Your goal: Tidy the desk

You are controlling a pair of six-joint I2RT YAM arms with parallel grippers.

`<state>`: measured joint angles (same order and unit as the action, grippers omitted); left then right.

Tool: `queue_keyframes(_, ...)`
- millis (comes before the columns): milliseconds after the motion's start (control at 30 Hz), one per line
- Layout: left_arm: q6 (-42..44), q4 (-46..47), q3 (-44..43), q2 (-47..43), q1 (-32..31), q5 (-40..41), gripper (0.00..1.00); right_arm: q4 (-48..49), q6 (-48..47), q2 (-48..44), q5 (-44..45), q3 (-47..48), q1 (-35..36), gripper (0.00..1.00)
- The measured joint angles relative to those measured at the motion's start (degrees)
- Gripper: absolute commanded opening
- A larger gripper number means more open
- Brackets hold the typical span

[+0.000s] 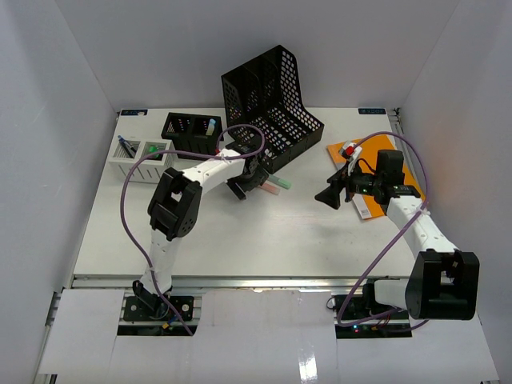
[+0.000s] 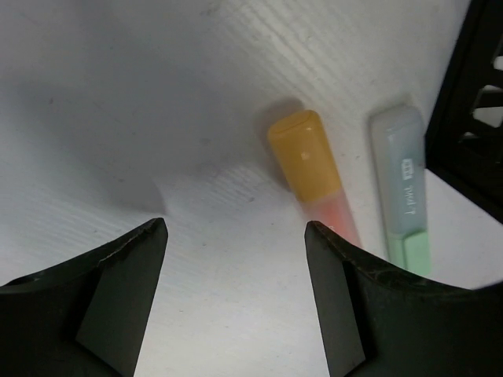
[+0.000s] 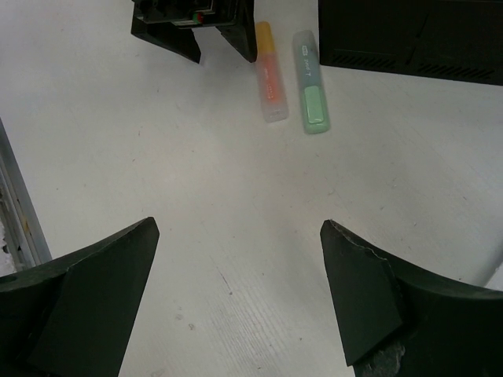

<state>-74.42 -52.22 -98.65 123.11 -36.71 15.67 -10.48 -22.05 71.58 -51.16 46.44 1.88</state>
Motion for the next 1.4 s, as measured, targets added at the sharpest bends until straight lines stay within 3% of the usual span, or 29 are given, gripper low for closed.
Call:
queue_keyframes(367, -0.5, 1.0, 1.5, -0.4, 0.0, 0.4, 0.79, 0.0, -0.9, -0.8, 0.0, 0.0, -0.4, 0.90)
queue_keyframes(667, 0.6, 0.0, -9.2, 3.2, 0.8, 0.4, 0.75, 0.0, -1.7, -0.6, 0.0, -0.2, -0.4, 0.91)
queue_keyframes(833, 3.2, -0.6, -9.5, 6.1, 1.8, 0.0, 0.66, 0.0, -2.4, -0.6, 0.1, -0.2, -0.4, 0.91)
queue_keyframes(1267, 8.8, -1.7, -11.0, 8.4, 2.9, -0.8, 0.64, 0.1, -2.7, -0.6, 0.5, -0.2, -0.4, 0.91)
queue_keyframes(1367, 9.9, -1.2, -10.4, 8.2, 2.9, -0.7, 0.59, 0.0, -2.8, -0.6, 0.5, -0.2, -0.4, 0.91)
queue_keyframes(1400, 10.2, -0.8, -9.9, 8.0, 2.9, -0.7, 0.53, 0.0, -2.9, -0.6, 0.5, -0.2, -0.4, 0.91)
